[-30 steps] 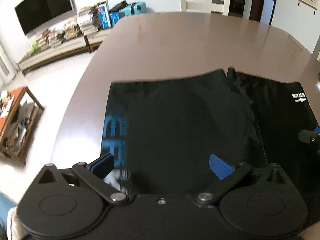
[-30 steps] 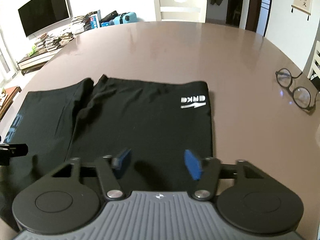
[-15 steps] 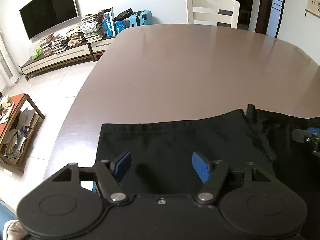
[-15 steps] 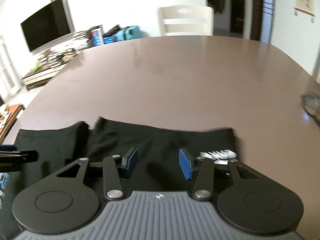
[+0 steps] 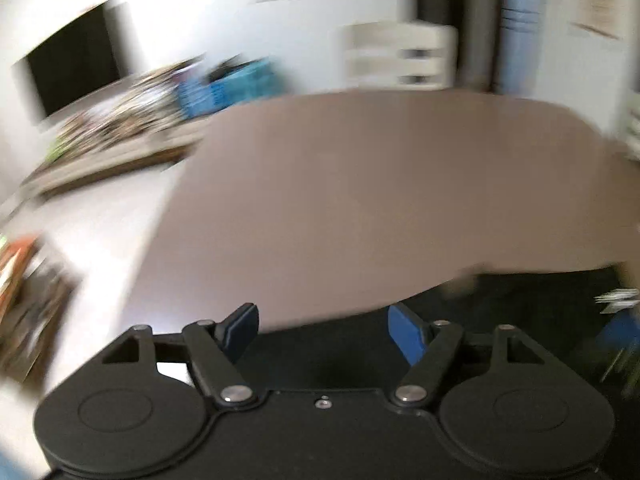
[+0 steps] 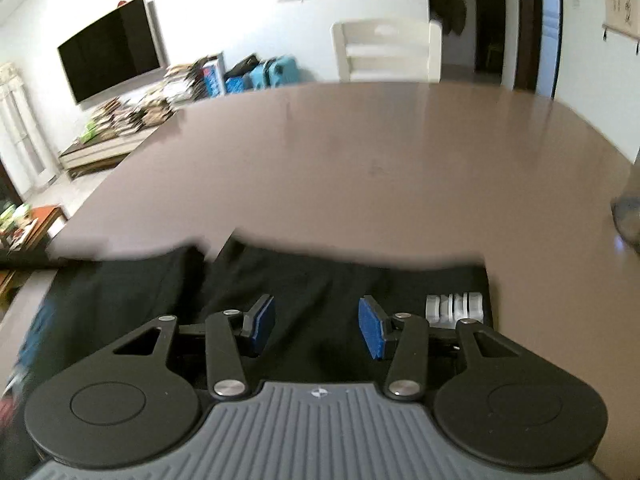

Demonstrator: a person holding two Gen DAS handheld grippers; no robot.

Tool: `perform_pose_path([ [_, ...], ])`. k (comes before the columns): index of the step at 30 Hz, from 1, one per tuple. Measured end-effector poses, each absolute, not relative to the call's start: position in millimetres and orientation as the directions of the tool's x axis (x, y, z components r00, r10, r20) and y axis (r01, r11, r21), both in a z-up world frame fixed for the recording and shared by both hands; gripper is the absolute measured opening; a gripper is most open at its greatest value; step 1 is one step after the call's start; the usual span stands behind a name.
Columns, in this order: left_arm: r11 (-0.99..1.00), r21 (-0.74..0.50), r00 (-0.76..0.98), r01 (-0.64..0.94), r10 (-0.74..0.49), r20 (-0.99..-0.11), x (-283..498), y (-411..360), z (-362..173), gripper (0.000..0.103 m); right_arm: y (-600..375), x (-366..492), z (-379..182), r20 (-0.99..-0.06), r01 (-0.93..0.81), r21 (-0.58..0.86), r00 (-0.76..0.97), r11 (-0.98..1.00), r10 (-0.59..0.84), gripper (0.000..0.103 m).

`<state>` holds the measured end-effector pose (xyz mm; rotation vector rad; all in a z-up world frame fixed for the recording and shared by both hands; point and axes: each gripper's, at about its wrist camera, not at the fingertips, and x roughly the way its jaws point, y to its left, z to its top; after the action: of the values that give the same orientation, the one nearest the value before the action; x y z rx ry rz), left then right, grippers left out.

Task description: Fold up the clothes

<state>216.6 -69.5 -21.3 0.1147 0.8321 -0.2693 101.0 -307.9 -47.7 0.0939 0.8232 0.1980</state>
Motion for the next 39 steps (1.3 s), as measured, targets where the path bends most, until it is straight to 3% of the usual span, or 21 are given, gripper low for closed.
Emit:
perform_pose_path([
  [3, 0.885, -0.026, 0.575, 0.466, -0.325, -0.751, 225, -121, -23, 0.068, -299, 75, -50, -0.746, -0.184, 0.095, 0.638, 0.978, 0.192, 0.048],
  [5, 0.832, 0.033, 0.551, 0.553, -0.336, -0.764, 223, -154, -33, 0.068, -308, 71, -49, -0.737, -0.114, 0.054, 0.665, 0.992, 0.117, 0.048],
  [8, 0.831, 0.044, 0.524, 0.554, -0.308, -0.794, 229, -156, -49, 0.068, -333, 89, -49, -0.705, -0.023, 0.036, 0.708, 0.999, 0.042, 0.047],
  [9, 0.833, 0.045, 0.513, 0.552, -0.297, -0.806, 232, -156, -56, 0.068, -339, 92, -50, -0.701, -0.011, 0.041, 0.712, 0.999, 0.037, 0.04],
  [10, 0.834, 0.045, 0.501, 0.549, -0.285, -0.817, 234, -156, -63, 0.068, -348, 102, -50, -0.701, 0.003, 0.044, 0.713, 0.999, 0.029, 0.024],
  [12, 0.843, 0.053, 0.505, 0.535, -0.269, -0.82, 235, -153, -67, 0.071, -360, 111, -51, -0.7, 0.016, 0.041, 0.714, 0.999, 0.018, 0.011],
  [18, 0.887, 0.007, 0.501, 0.463, -0.255, -0.827, 244, -137, -72, 0.082, -366, 161, -60, -0.716, -0.045, -0.005, 0.698, 0.999, 0.028, 0.011],
  [24, 0.925, -0.01, 0.516, 0.381, -0.221, -0.828, 250, -119, -78, 0.097, -376, 172, -65, -0.703, 0.004, -0.007, 0.711, 1.0, -0.008, 0.006],
  [27, 0.917, -0.01, 0.518, 0.399, -0.234, -0.823, 248, -119, -68, 0.087, -378, 166, -64, -0.705, 0.025, 0.041, 0.709, 0.999, 0.011, 0.01],
  [32, 0.848, -0.043, 0.514, 0.529, -0.361, -0.778, 249, -161, -38, 0.087, -373, 78, -35, -0.7, -0.011, 0.111, 0.709, 0.994, 0.086, 0.01],
  [39, 0.772, 0.045, 0.494, 0.634, -0.359, -0.792, 242, -216, -59, 0.086, -357, 5, -45, -0.779, -0.04, 0.051, 0.624, 0.998, 0.065, 0.01],
])
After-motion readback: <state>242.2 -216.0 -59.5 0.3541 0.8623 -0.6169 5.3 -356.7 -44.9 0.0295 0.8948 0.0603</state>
